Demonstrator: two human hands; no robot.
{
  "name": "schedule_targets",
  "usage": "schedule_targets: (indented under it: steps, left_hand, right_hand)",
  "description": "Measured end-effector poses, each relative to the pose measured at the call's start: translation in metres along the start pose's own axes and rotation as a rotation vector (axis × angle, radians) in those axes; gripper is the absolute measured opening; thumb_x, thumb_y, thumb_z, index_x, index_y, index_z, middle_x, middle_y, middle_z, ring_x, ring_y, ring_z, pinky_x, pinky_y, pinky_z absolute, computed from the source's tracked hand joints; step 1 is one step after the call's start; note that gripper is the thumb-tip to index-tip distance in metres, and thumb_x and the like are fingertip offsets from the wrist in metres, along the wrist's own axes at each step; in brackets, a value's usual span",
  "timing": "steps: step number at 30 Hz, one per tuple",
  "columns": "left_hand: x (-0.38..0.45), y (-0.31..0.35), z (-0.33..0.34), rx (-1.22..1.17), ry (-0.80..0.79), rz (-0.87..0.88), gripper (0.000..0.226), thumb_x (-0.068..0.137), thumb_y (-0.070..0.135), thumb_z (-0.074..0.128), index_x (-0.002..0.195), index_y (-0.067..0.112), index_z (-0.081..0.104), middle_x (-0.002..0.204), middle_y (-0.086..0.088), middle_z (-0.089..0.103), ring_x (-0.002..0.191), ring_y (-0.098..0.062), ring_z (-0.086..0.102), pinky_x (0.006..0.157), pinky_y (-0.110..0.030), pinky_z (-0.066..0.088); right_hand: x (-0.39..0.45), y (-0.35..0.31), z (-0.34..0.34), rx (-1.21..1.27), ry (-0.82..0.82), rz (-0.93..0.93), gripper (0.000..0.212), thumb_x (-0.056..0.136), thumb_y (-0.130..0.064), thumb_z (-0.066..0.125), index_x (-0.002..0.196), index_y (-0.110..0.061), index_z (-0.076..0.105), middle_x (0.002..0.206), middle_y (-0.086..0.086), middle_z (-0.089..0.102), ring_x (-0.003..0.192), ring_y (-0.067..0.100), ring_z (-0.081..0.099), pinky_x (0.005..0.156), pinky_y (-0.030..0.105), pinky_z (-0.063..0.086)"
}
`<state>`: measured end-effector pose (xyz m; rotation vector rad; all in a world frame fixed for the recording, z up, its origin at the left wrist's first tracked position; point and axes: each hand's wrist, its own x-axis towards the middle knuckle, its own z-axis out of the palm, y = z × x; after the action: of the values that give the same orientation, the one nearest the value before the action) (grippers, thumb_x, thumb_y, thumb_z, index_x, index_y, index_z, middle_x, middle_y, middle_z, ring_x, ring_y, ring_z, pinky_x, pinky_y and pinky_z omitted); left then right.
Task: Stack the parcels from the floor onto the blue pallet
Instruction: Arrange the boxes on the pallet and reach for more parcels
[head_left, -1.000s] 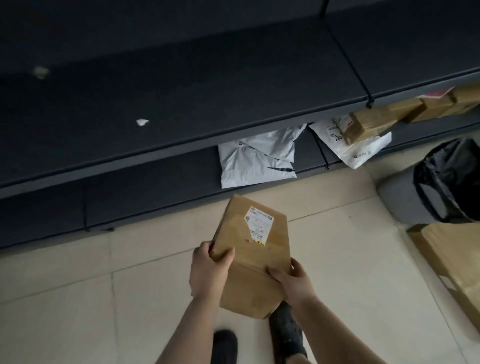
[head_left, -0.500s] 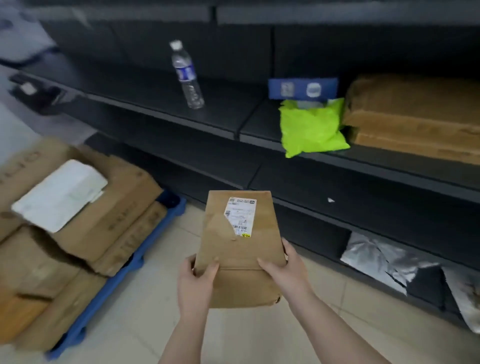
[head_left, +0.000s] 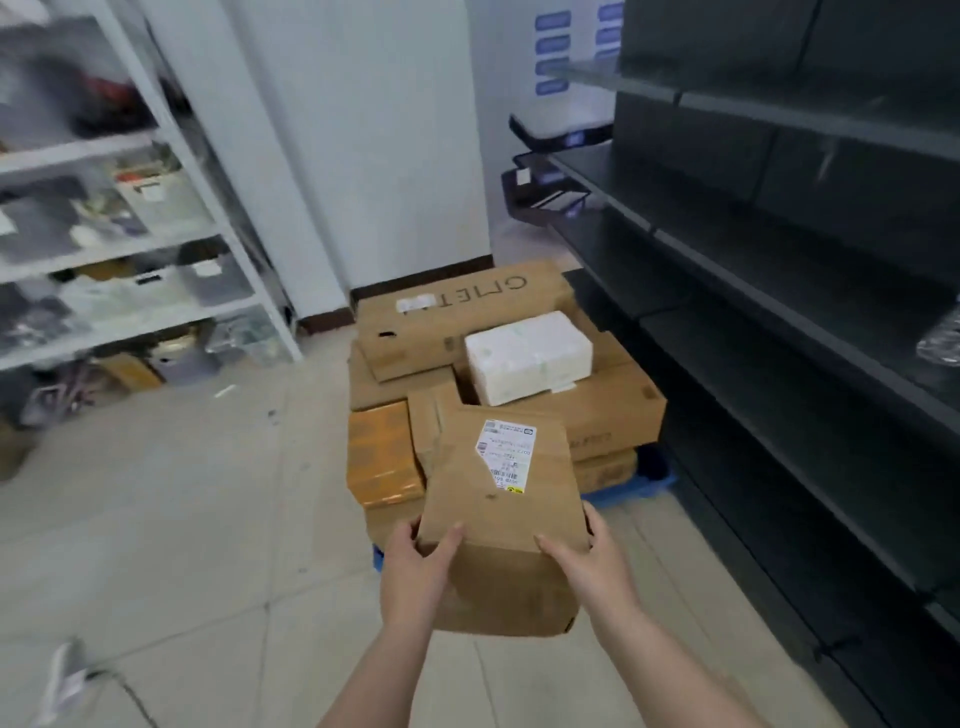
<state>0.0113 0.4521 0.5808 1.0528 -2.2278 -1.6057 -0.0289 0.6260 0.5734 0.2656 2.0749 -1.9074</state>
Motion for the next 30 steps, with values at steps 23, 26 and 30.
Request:
schedule_targets:
  steps: [23, 26, 30]
  left_hand:
    - [0.409, 0.033, -0.103, 0.021, 0.174, -0.209, 0.030, 0.080, 0.035, 0.071, 0.095, 0.015, 0.053, 0.091, 0.000, 0.063, 0.078, -0.013, 0.060, 0.056, -0.024, 0.041]
    - [0.459, 0.034, -0.108, 0.036, 0.086, -0.219, 0.034, 0.081, 0.035, 0.070, 0.100, 0.013, 0.054, 0.094, -0.001, 0.064, 0.083, -0.017, 0.062, 0.060, -0.026, 0.043]
    - [0.532, 0.034, -0.112, 0.117, -0.093, -0.205, 0.033, 0.082, 0.034, 0.068, 0.101, 0.012, 0.052, 0.102, -0.004, 0.063, 0.089, -0.020, 0.061, 0.071, -0.028, 0.045]
  right_hand:
    - [0.337, -0.120, 0.331, -0.243, -0.260, 0.089, 0.066, 0.077, -0.024, 0.070, 0.137, -0.029, 0.040, 0.101, -0.014, 0.053, 0.096, 0.011, 0.050, 0.082, 0.029, 0.044]
    - [0.366, -0.126, 0.359, -0.260, -0.207, 0.088, 0.063, 0.078, -0.021, 0.069, 0.135, -0.027, 0.042, 0.098, -0.016, 0.052, 0.093, 0.008, 0.049, 0.081, 0.028, 0.043]
    - [0.396, -0.132, 0.394, -0.232, -0.085, 0.178, 0.069, 0.082, -0.019, 0.067, 0.142, -0.023, 0.035, 0.132, 0.001, 0.053, 0.117, 0.021, 0.051, 0.094, 0.034, 0.044]
